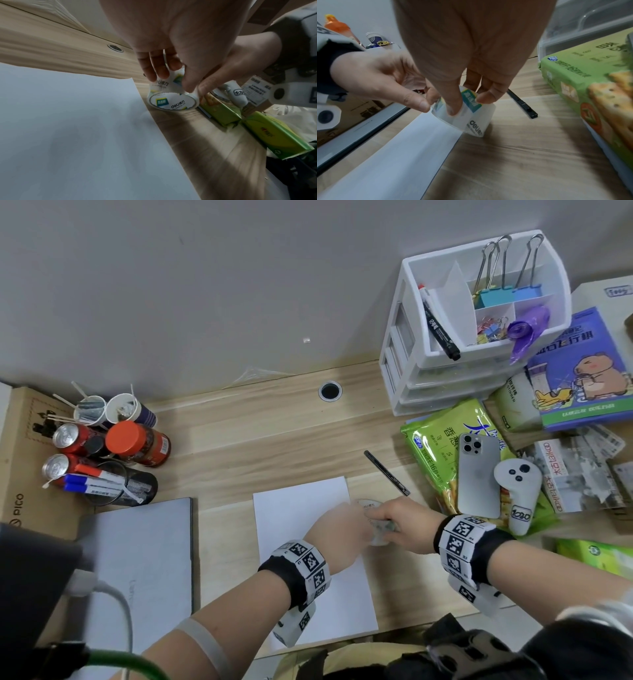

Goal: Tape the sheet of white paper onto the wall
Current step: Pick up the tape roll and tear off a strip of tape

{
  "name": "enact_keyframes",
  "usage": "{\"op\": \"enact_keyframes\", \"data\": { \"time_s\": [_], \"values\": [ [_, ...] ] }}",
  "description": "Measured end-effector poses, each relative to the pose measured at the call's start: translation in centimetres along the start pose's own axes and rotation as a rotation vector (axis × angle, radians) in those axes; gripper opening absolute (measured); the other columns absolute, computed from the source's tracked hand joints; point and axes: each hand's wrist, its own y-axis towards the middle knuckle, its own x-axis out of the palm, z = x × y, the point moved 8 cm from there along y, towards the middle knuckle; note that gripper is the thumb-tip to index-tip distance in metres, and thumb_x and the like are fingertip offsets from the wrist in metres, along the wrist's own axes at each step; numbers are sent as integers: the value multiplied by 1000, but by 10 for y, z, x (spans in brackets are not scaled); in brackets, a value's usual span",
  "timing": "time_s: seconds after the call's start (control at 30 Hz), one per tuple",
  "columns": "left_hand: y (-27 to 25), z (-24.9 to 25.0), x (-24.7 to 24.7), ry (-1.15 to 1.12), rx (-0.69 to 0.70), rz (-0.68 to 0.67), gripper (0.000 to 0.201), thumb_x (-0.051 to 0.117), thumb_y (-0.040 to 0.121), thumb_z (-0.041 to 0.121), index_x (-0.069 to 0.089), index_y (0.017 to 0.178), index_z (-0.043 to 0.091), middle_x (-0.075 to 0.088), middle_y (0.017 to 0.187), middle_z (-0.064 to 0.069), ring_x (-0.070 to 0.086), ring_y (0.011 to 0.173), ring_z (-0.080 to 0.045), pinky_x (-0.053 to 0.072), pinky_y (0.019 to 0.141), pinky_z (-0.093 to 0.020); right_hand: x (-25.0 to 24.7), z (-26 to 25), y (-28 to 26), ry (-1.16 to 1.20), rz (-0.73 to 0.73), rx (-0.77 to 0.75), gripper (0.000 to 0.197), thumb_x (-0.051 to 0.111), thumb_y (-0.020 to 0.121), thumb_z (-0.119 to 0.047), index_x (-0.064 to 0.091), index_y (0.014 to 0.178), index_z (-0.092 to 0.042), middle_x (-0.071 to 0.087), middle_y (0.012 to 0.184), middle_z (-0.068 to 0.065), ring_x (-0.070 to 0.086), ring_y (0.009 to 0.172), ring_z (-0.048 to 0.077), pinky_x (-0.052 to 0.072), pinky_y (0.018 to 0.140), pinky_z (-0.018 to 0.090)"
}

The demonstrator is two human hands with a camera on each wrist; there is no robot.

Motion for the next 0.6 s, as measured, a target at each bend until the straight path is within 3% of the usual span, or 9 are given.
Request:
{"op": "enact_keyframes", "data": {
  "time_s": [0.1,0.2,0.37,0.5,0.6],
  "values": [
    [1,3,0,20,26,16,6,63,89,15,68,87,15,59,95,-5,50,88,-26,46,77,-38,5,0,2,16,0,13,29,65,87,-16,60,84,-45,58,83,-16,59,82,10,48,75,26],
    [1,2,0,21,14,28,6,63,89,14,68,87,15,60,95,-6,49,89,-25,46,78,-40,5,-3,2,1,40,-13,16,66,87,-19,66,96,-33,59,89,-12,60,85,14,49,79,29],
    [0,0,1,18,-7,30,5,64,89,15,68,87,14,59,96,-4,49,91,-24,48,78,-41,4,-4,3,-32,83,-58,13,66,87,-16,68,97,-24,60,90,-11,54,83,7,41,77,21],
    [1,1,4,62,2,22,4,65,87,17,68,86,17,60,95,-3,49,89,-24,45,79,-41,9,-3,4,-96,74,-63,11,65,87,-12,66,93,-22,65,86,2,58,80,20,50,76,35],
    [-1,-2,3,9,-11,43,3,67,86,16,69,85,17,60,92,-2,48,88,-23,44,79,-38,13,-2,4,-147,66,-69,19,60,85,-6,63,93,-23,62,84,4,57,80,23,51,75,41]
  ]
}}
